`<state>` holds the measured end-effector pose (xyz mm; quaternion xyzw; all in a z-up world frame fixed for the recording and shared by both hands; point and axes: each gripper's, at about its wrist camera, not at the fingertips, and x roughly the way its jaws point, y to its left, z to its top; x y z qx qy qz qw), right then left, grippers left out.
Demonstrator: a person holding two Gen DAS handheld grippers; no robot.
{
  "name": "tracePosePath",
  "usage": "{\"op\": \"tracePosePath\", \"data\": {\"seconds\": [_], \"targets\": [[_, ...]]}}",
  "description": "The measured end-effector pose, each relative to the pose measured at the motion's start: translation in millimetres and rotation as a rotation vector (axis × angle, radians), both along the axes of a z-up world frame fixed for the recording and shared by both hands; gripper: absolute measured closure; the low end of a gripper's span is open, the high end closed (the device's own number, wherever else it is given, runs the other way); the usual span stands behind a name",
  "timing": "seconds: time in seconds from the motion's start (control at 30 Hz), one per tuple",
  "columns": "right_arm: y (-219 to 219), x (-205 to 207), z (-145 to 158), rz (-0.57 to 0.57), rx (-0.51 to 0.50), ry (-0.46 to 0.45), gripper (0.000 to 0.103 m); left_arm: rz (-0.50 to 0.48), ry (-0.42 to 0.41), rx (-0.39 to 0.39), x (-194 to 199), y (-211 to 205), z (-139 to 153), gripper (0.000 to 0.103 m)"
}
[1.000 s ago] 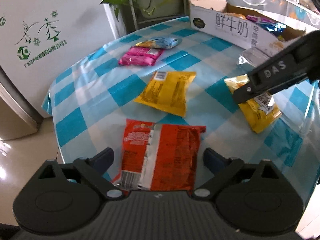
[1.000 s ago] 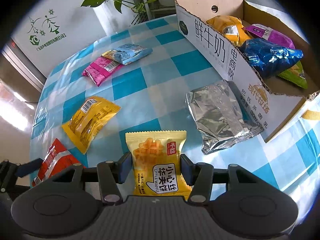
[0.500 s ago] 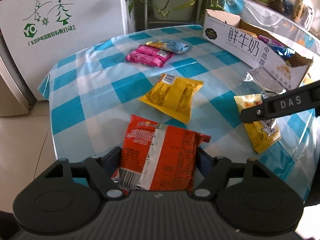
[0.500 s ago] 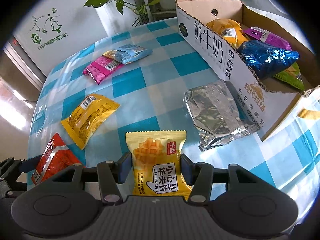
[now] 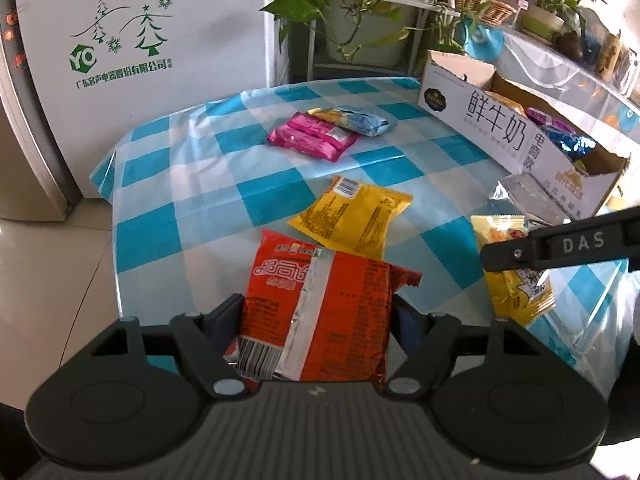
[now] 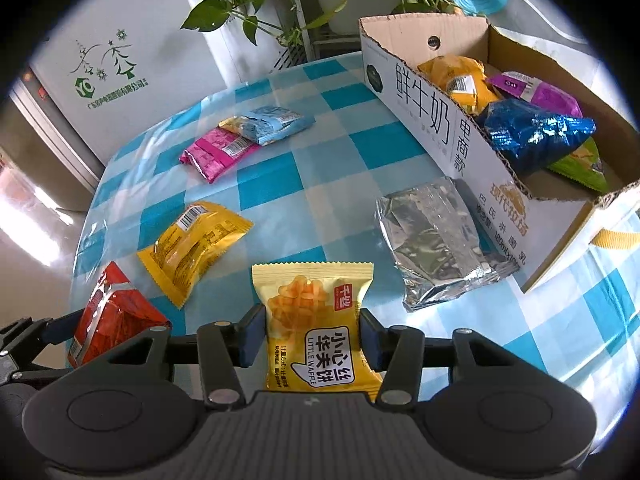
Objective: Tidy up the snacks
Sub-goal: 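Lift the yellow waffle bag with the right tool while the left lifts the red bag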
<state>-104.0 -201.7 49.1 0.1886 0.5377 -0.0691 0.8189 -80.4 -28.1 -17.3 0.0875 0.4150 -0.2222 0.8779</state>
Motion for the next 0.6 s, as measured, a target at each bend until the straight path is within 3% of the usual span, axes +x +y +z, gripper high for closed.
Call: {"op": "tracePosePath", "data": {"seconds": [0.6], "targets": [[-2.2,-9.4,15.3,0.003,-0.005,-0.06,0.047,0.042,-0.033,-0.029,-6.8,-2.6,4.0,0.027]]}}
